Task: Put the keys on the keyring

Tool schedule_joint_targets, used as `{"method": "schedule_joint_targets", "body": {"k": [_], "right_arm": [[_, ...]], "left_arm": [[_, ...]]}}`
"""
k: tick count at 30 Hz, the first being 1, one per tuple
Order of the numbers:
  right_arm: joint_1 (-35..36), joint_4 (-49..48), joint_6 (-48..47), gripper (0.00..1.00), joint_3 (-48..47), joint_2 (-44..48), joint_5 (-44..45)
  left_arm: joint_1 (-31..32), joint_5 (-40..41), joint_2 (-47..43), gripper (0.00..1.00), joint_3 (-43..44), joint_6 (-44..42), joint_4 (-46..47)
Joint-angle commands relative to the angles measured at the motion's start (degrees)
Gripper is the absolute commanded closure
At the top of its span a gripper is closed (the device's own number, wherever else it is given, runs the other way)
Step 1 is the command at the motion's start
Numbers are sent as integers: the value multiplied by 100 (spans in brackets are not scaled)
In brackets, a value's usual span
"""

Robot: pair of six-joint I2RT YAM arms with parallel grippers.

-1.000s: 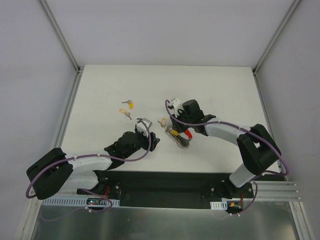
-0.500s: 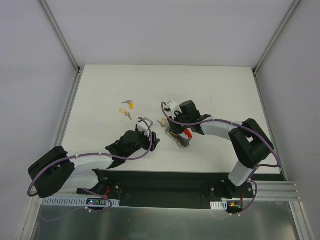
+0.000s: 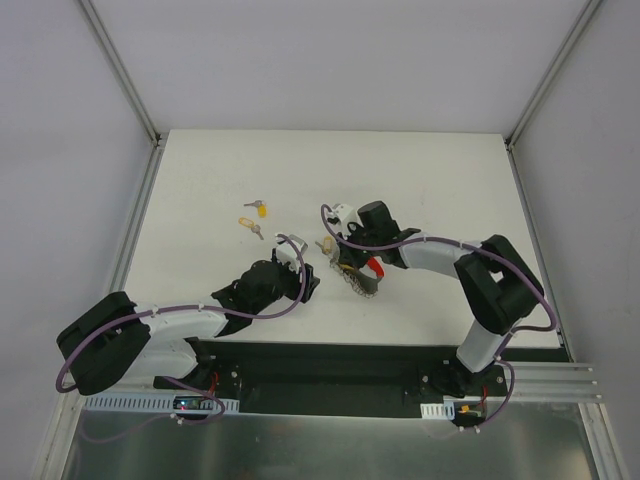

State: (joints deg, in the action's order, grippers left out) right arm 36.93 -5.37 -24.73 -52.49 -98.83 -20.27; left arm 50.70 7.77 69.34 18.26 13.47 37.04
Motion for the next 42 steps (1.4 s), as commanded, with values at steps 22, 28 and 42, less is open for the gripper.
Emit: {"method": "schedule_joint_targets", "body": {"k": [22, 28, 42], "right_arm": [[262, 1354, -111, 99, -578, 1603, 137], [359, 1547, -207, 99, -517, 1814, 120], [640, 1776, -278, 99, -306, 2192, 94]], "left_arm": [[-191, -618, -255, 44, 292, -1575, 752], [-797, -2225, -26, 44, 195, -1786, 1270], [-1070, -4327, 1046, 42, 863, -2595, 1359]]}}
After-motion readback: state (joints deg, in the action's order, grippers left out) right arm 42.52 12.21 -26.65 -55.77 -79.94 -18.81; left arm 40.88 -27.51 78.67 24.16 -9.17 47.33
